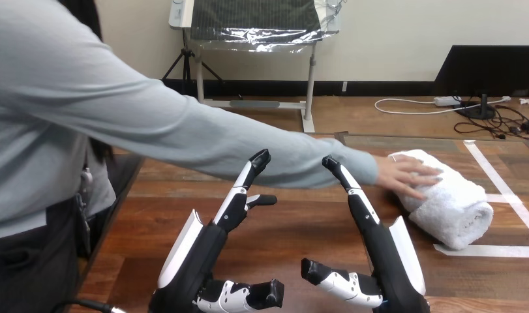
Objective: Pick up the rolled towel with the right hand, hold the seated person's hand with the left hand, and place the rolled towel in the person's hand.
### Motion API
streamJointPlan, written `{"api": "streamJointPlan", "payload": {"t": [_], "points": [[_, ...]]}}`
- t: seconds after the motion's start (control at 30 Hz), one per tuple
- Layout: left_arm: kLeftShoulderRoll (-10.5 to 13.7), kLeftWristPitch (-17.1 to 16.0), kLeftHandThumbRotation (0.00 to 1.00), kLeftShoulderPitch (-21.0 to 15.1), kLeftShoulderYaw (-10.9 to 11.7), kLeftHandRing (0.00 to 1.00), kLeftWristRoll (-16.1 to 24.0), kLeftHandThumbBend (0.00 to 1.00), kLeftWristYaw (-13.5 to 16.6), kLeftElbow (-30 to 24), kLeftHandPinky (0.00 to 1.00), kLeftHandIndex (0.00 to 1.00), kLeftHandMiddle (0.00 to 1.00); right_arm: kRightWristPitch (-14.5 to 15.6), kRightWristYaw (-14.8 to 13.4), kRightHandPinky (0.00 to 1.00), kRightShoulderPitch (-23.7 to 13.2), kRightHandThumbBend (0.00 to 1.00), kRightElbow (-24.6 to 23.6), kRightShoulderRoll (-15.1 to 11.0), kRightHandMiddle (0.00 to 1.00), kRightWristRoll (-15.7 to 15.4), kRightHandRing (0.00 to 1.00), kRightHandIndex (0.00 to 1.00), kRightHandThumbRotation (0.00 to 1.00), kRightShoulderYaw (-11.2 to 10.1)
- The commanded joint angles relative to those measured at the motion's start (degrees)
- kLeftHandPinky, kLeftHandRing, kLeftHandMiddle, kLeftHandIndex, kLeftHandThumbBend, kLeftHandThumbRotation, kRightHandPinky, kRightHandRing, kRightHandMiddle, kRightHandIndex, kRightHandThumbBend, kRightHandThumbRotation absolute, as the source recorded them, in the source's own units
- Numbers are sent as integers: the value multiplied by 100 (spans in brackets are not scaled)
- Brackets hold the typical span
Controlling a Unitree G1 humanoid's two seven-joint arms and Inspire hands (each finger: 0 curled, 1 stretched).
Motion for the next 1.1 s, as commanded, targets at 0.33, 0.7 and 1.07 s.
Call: {"api": "streamJointPlan", "payload": {"t": [0.33, 0.7, 1.07], "points": [[-29, 56, 81, -259, 38, 99, -137, 100, -30, -239, 81, 100, 100, -183, 64, 98, -338, 97, -38, 27, 96, 147, 97, 96, 73, -30], [-24, 120, 80, -242, -12, 99, -251, 100, -96, -261, 81, 100, 100, -187, 78, 96, -351, 97, -28, 49, 96, 150, 96, 96, 72, -42], [-28, 94, 80, -245, 17, 100, -271, 100, -148, -233, 82, 100, 100, -154, 67, 96, -355, 97, -55, 50, 96, 139, 96, 96, 72, -63]]}}
